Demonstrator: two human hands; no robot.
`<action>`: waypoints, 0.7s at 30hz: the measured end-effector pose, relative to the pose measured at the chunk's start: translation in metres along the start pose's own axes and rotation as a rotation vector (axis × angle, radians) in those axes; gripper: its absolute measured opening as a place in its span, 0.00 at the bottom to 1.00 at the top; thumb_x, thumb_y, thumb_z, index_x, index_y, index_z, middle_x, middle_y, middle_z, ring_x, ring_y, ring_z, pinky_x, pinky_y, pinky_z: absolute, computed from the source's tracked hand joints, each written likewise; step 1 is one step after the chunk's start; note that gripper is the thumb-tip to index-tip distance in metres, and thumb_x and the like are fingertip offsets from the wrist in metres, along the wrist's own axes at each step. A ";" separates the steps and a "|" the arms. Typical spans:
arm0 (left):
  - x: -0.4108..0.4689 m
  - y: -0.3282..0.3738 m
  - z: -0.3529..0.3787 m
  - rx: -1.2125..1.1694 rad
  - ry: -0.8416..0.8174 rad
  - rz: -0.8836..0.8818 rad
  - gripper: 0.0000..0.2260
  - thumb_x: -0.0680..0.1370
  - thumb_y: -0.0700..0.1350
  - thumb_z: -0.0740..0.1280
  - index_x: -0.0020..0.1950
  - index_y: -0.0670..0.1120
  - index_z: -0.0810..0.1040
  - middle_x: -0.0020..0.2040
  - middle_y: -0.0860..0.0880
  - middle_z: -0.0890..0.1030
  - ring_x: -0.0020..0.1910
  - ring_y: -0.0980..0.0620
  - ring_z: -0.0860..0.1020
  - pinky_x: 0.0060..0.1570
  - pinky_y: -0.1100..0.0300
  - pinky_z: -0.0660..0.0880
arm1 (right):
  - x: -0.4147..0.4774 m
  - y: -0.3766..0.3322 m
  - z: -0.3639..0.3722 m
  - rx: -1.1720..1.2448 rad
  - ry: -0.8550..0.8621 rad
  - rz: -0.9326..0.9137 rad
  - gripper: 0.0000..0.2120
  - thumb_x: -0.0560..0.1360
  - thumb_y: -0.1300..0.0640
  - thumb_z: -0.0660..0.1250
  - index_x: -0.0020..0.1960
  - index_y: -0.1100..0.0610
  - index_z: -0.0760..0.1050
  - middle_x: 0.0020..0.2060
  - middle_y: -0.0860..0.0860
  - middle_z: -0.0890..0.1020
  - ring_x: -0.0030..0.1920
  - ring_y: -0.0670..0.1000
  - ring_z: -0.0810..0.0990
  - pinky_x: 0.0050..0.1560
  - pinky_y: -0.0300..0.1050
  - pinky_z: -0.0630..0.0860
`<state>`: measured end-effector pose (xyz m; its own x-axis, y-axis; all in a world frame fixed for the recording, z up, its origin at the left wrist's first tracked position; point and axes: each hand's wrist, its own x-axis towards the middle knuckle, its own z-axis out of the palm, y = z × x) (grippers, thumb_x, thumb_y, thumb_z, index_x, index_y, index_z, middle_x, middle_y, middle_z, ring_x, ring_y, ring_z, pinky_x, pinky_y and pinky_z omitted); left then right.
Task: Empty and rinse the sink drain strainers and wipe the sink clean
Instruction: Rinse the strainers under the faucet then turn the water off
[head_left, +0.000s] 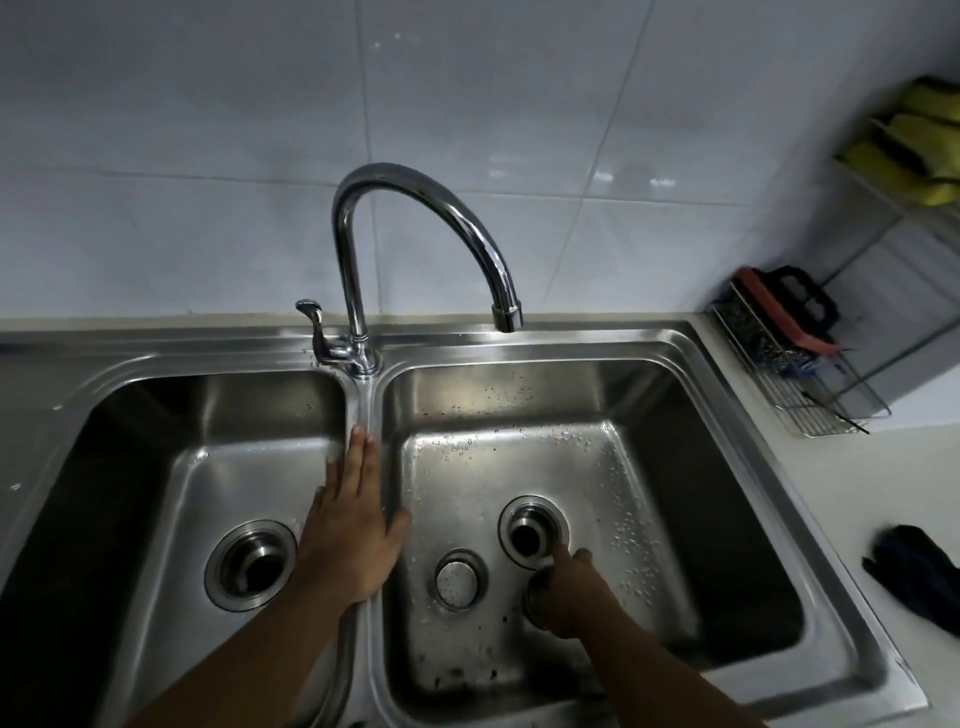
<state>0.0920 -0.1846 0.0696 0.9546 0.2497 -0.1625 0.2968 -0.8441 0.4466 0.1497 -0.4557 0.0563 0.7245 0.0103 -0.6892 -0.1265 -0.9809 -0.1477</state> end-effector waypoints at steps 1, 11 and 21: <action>0.001 0.000 0.000 0.011 -0.004 0.008 0.41 0.79 0.62 0.54 0.78 0.50 0.29 0.76 0.55 0.24 0.79 0.46 0.35 0.78 0.44 0.51 | 0.001 -0.001 0.001 0.005 0.007 0.004 0.30 0.77 0.53 0.66 0.76 0.54 0.61 0.68 0.58 0.70 0.64 0.61 0.75 0.64 0.53 0.75; 0.001 0.007 -0.006 0.022 -0.032 -0.003 0.42 0.80 0.57 0.58 0.79 0.46 0.31 0.77 0.52 0.25 0.80 0.45 0.38 0.78 0.44 0.52 | 0.009 -0.009 0.013 0.002 -0.155 -0.070 0.38 0.73 0.48 0.66 0.78 0.59 0.56 0.73 0.60 0.65 0.72 0.61 0.68 0.70 0.51 0.70; 0.000 0.014 -0.012 0.003 -0.051 -0.023 0.42 0.80 0.55 0.60 0.79 0.46 0.31 0.77 0.52 0.26 0.80 0.45 0.40 0.78 0.46 0.51 | 0.012 -0.023 0.031 -0.101 -0.086 -0.056 0.30 0.76 0.54 0.68 0.74 0.56 0.62 0.71 0.56 0.64 0.69 0.60 0.70 0.67 0.52 0.73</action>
<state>0.0964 -0.1902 0.0867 0.9448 0.2450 -0.2176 0.3189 -0.8398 0.4393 0.1403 -0.4273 0.0299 0.6675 0.0782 -0.7405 -0.0153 -0.9928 -0.1186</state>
